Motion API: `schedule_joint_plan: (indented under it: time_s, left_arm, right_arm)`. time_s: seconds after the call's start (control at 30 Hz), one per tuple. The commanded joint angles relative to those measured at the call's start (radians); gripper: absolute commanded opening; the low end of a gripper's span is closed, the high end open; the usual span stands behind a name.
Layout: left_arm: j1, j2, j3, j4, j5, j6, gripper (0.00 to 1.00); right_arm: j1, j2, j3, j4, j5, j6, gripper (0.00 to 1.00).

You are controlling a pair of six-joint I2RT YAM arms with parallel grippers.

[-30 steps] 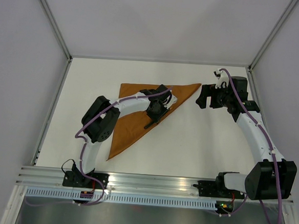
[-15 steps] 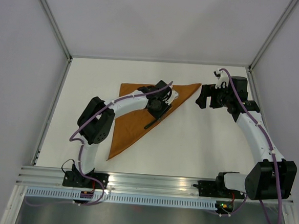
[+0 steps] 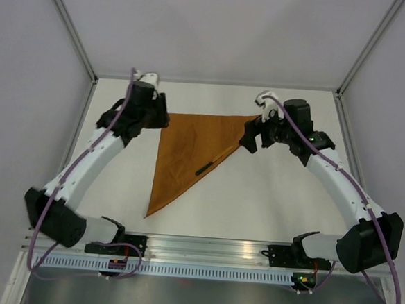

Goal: Fold the napkin, place the utensils inside, and roll it up
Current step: Fold the napkin

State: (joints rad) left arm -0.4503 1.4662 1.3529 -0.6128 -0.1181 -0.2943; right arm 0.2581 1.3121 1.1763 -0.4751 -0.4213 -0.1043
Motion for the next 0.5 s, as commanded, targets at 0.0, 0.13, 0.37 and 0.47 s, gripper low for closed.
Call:
schedule_joint_plan:
  time_s: [0.0,0.13,0.37,0.47]
  left_arm:
    - [0.057,-0.267,-0.055,-0.068,-0.064,-0.239,0.49]
    - [0.071,-0.387,0.003,-0.159,-0.123,-0.270,0.52]
    - [0.073,-0.445,0.095,-0.226,-0.138,-0.273,0.54]
    - [0.073,-0.451,0.112,-0.231,-0.144,-0.275,0.54]
  right_arm:
    - [0.162,-0.011,-0.044,0.039,-0.033,-0.104,0.96]
    - [0.363,-0.063,-0.237,0.197,-0.002,-0.176,0.95]
    - [0.795,-0.002,-0.356,0.443,0.182,-0.317,0.94]
    - [0.886,0.074,-0.340,0.496,0.208,-0.340,0.93]
